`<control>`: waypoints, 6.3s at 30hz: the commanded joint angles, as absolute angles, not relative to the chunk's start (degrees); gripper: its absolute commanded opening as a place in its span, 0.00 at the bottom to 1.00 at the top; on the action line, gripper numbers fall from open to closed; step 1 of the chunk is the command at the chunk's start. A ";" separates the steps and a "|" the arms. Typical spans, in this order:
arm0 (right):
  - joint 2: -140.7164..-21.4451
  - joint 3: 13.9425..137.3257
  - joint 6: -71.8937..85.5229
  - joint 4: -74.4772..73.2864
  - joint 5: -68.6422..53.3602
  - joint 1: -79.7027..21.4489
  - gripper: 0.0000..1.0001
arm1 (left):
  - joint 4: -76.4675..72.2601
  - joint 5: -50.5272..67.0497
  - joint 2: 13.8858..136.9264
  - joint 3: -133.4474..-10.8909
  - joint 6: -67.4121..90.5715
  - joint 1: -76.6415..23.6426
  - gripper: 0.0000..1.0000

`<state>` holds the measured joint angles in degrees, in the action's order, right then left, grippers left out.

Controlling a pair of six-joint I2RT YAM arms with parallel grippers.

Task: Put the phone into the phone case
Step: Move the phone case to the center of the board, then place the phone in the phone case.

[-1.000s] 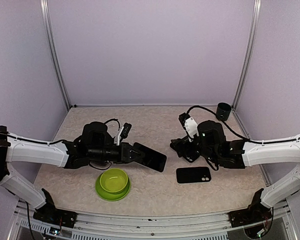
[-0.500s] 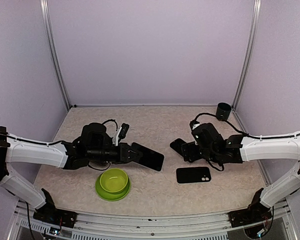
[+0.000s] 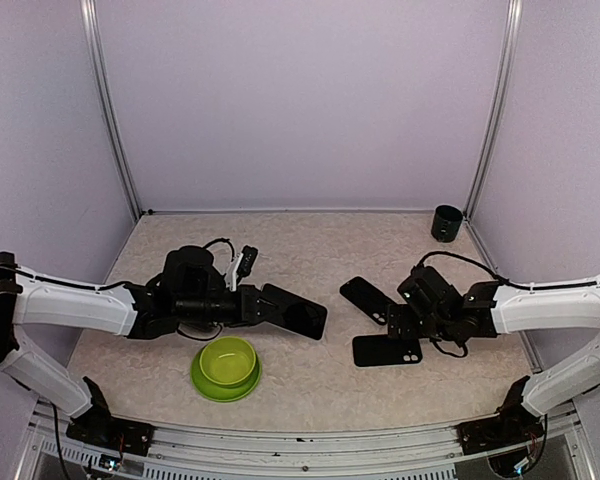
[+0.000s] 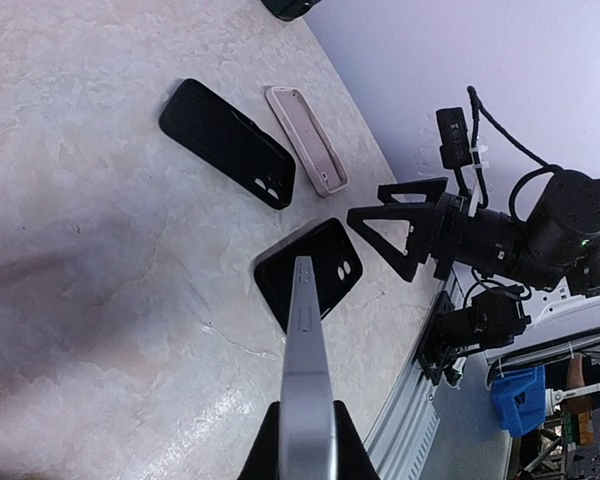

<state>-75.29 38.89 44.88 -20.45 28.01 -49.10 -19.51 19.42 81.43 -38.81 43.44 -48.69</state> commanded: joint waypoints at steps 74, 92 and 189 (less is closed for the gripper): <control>-79.72 36.52 49.13 -10.72 4.12 -50.73 0.98 | -21.42 7.90 81.08 -37.26 53.51 -49.88 0.00; -71.69 33.51 48.71 -10.26 5.14 -45.35 1.00 | -24.12 4.93 88.07 -41.11 60.06 -56.17 0.00; -83.58 29.31 58.24 7.87 -6.49 -49.14 0.95 | -29.98 6.03 114.22 -55.28 80.43 -64.69 0.00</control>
<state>-81.38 29.61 56.82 6.42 -3.88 -47.92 -29.10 2.35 112.31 -54.92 79.99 -64.20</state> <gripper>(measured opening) 0.947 0.068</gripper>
